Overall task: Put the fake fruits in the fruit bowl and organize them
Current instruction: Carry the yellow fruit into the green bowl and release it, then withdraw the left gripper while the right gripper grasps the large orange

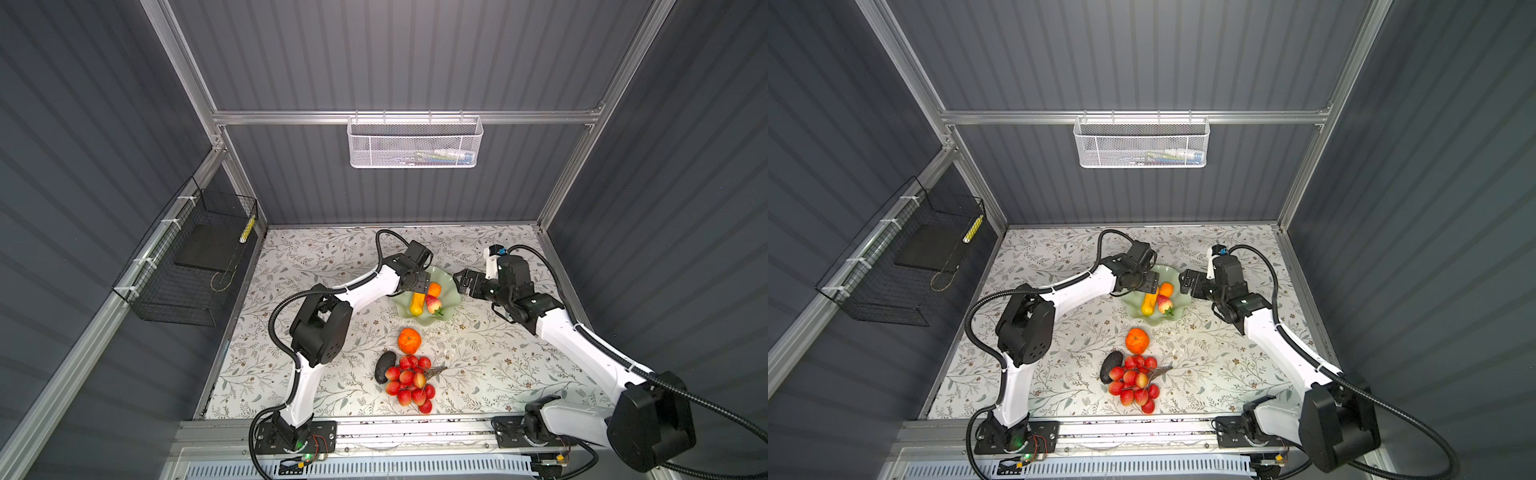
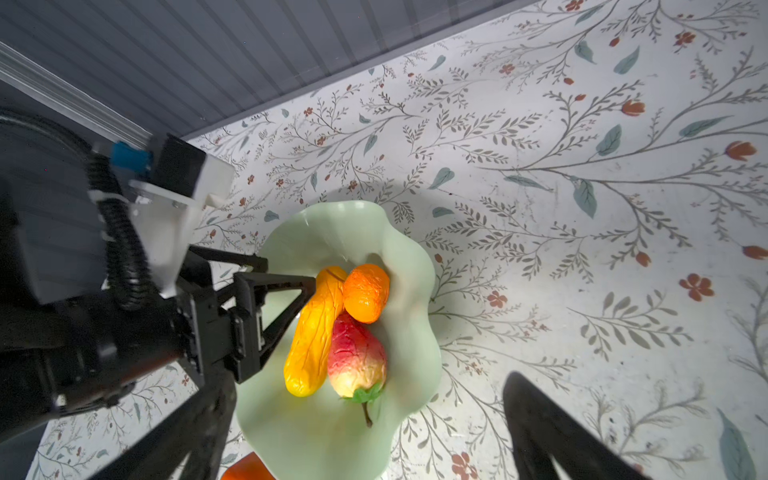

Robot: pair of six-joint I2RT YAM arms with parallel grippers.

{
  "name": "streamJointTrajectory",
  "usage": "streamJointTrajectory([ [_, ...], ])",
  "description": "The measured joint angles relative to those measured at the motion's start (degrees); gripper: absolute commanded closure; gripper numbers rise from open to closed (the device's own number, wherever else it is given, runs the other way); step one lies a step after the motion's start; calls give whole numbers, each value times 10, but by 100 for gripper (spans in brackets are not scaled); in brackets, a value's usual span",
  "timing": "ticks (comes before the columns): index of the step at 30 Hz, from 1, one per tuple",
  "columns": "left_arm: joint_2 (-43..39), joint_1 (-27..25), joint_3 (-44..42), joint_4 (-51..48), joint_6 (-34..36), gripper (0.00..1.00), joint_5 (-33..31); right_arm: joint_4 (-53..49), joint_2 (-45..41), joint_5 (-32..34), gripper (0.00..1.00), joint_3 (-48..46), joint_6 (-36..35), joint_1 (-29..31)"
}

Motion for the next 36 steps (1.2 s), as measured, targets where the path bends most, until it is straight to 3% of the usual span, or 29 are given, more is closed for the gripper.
streamJointTrajectory([
  [6, -152, 6, -91, 55, 25, 1, -89, -40, 20, 2, 3, 14, -4, 50],
  [13, -407, 27, -346, 183, 17, 0, -205, -98, 22, 7, 3, 17, 29, 195],
  [19, -510, 59, -531, 169, -69, 0, -264, -129, 42, -2, 3, 20, 62, 274],
  [28, -630, 61, -614, 128, -162, 0, -300, -163, 127, -17, 3, 59, 76, 296],
  [36, -640, 61, -619, 115, -173, 0, -310, -165, 208, -26, 3, 115, 75, 297],
])
